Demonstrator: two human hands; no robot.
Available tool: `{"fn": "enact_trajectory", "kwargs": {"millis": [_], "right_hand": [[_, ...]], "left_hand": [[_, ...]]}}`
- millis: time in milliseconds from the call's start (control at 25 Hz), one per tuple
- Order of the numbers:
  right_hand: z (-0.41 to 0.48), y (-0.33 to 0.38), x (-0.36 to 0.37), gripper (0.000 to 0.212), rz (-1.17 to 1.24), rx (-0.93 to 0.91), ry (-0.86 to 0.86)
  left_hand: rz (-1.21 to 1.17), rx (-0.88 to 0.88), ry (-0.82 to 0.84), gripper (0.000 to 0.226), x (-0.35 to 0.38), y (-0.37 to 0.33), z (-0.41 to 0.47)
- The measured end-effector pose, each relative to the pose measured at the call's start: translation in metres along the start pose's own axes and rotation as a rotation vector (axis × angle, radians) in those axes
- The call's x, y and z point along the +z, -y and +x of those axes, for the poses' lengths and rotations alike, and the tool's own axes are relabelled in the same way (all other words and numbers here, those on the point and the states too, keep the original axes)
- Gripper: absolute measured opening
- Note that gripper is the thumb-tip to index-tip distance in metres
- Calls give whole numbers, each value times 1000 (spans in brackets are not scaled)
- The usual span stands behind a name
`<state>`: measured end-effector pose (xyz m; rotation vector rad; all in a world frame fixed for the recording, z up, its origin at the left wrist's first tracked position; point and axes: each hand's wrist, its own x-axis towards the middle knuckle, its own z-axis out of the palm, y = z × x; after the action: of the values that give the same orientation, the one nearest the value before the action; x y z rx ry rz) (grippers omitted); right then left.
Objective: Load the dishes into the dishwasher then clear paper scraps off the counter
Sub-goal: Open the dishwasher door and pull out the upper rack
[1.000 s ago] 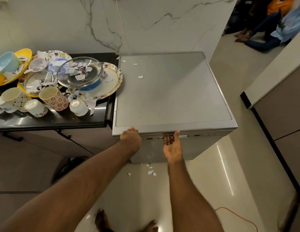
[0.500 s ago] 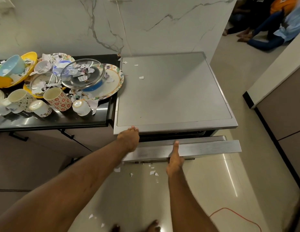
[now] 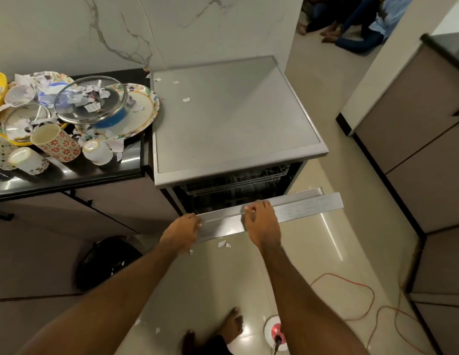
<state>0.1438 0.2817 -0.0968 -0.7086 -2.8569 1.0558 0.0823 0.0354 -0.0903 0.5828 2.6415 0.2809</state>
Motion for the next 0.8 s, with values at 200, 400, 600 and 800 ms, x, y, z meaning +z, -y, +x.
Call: {"fn": "enact_trajectory", "kwargs": {"millis": [200,400,600,800], "right_hand": [[-16,-6,15,19,-219,12,114],[-49,-18,14,17,-345,100,179],[-85,-52,27,20,-437,209,258],[-114,-90,58,40,-649,71,280]], "left_hand": [[112,0,180,29,7,-2,2],[130,22,307,31,32,-14,-12],[185,31,307,34,78,-26,-26],[227,103,437,31,130,-29,-26]]}}
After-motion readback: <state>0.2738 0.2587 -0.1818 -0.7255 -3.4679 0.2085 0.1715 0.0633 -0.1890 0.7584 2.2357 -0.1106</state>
